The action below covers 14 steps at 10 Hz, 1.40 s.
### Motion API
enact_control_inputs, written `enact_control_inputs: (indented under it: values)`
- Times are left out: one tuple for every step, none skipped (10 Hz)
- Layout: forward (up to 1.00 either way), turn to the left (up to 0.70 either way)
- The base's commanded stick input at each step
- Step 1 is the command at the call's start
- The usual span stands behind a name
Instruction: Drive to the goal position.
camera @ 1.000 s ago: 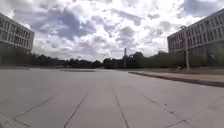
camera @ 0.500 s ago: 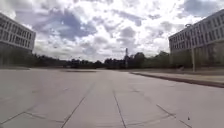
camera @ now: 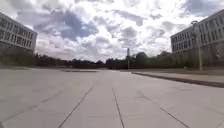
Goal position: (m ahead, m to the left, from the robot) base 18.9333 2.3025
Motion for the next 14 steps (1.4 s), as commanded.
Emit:
enact_control_inputs:
  values:
    - [1.0, 0.0]
    - [1.0, 0.0]
    - [1.0, 0.0]
    - [1.0, 0.0]
    - [1.0, 0.0]
    - [1.0, 0.0]
    - [1.0, 0.0]
    - [1.0, 0.0]
    - [1.0, 0.0]
    - [1.0, 0.0]
    - [1.0, 0.0]
    - [1.0, 0.0]
    - [1.0, 0.0]
    - [1.0, 0.0]
